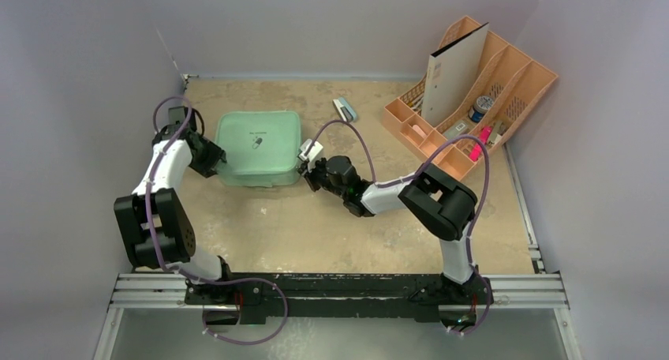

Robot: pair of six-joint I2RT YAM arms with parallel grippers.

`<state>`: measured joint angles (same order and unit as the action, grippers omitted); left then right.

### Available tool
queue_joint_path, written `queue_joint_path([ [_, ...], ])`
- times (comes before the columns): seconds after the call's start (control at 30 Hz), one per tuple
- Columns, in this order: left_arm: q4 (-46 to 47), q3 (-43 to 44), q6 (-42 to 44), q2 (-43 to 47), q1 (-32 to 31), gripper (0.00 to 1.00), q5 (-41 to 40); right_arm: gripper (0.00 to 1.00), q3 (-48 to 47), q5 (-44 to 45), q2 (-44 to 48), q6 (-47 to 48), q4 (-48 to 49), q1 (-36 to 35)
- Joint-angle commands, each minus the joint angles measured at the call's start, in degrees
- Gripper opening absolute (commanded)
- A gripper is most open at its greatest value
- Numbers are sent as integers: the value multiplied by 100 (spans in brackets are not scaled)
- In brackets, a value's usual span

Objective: Organize the medicine kit
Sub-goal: Zip the medicine box at the center of the board.

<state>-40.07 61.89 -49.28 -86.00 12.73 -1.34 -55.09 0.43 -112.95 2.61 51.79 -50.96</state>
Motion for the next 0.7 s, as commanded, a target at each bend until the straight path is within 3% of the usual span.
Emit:
queue_joint_path([
  [0.0,388,907,538,-214,116,46,-282,0,-374,-33,-26,-212,384,47],
  [0.17,51,1307,220,90,116,58,-15,0,-619,-34,-171,-680,408,-188],
  [0.37,-223,546,-357,641,109,55,881,0,-928,45,-261,-668,246,-638],
  [0.67,-668,-628,-783,1559,107,53,1312,0,-1069,235,-267,-690,165,-1283],
])
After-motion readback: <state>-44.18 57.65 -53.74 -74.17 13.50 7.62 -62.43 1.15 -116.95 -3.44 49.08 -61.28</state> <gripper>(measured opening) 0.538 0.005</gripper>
